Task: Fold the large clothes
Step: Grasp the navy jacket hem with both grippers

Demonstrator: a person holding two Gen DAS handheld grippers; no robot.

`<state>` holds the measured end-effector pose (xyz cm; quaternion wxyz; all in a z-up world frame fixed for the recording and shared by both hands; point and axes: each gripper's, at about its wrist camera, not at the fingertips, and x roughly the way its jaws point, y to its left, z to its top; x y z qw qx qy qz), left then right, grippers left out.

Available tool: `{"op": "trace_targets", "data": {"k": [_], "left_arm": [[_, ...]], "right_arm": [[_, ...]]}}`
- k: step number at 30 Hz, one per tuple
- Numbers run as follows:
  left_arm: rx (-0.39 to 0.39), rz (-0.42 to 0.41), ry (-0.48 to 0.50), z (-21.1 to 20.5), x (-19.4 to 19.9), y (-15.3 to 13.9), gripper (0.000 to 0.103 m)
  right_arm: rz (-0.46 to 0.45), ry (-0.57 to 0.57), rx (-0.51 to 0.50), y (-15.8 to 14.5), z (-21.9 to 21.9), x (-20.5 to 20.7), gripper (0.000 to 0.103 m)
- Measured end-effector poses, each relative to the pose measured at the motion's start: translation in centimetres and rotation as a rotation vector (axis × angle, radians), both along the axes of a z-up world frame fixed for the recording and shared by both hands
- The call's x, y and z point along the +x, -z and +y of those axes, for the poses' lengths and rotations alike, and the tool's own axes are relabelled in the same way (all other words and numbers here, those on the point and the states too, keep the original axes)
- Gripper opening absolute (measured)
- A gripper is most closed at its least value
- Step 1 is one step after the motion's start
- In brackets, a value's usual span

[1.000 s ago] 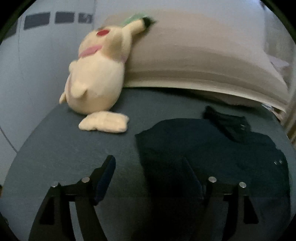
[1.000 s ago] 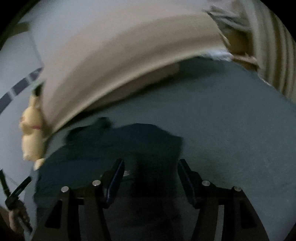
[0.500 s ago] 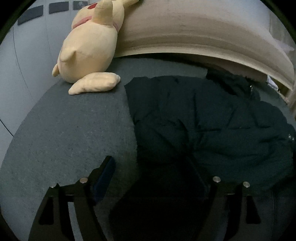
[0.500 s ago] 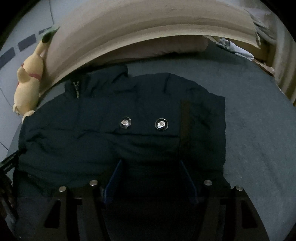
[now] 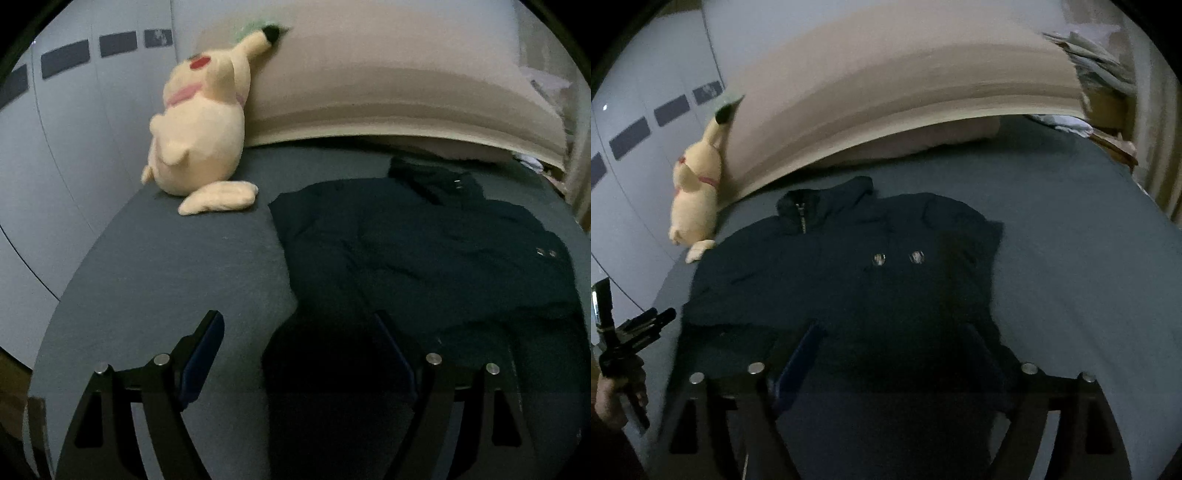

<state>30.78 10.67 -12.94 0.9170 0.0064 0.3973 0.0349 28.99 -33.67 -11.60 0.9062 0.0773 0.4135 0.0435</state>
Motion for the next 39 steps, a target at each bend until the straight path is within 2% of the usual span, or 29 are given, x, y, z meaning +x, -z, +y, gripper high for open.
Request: {"op": "trace_targets", "data": {"k": [8, 16, 20, 28, 32, 36, 37, 39], "left_arm": [[0.004, -0.011, 0.004, 0.8, -6.5, -1.7, 0.082], [-0.017, 0.013, -0.023, 2.0, -12.8, -1.2, 0.082], [-0.071, 0.039, -0.030, 3.6, -16.2, -0.1, 0.082], [-0.325, 0.127, -0.041, 8.3, -22.5, 4.6, 0.082], [-0.444, 0.130, -0.030, 8.8, -24.1, 5.5, 0.082], [-0.608, 0.126, 0.017, 8.9, -25.2, 6.0, 0.082], [-0.636, 0.129, 0.018, 8.7, -25.3, 6.3, 0.082], [-0.634, 0.168, -0.017, 8.2, -25.0, 7.3, 0.082]], "right_arm": [[0.029, 0.013, 0.086, -0.2, -2.3, -9.0, 0.100], [0.091, 0.083, 0.182, 1.8, -6.1, -17.2, 0.101], [0.116, 0.117, 0.263, 3.3, -7.8, -20.3, 0.101], [0.139, 0.135, 0.455, 6.6, -9.3, -24.8, 0.101], [0.153, 0.119, 0.532, 8.0, -8.8, -25.5, 0.100], [0.147, 0.101, 0.620, 8.4, -8.2, -26.1, 0.100], [0.138, 0.096, 0.633, 8.4, -8.1, -26.4, 0.100], [0.140, 0.107, 0.653, 8.9, -8.0, -26.7, 0.100]]}}
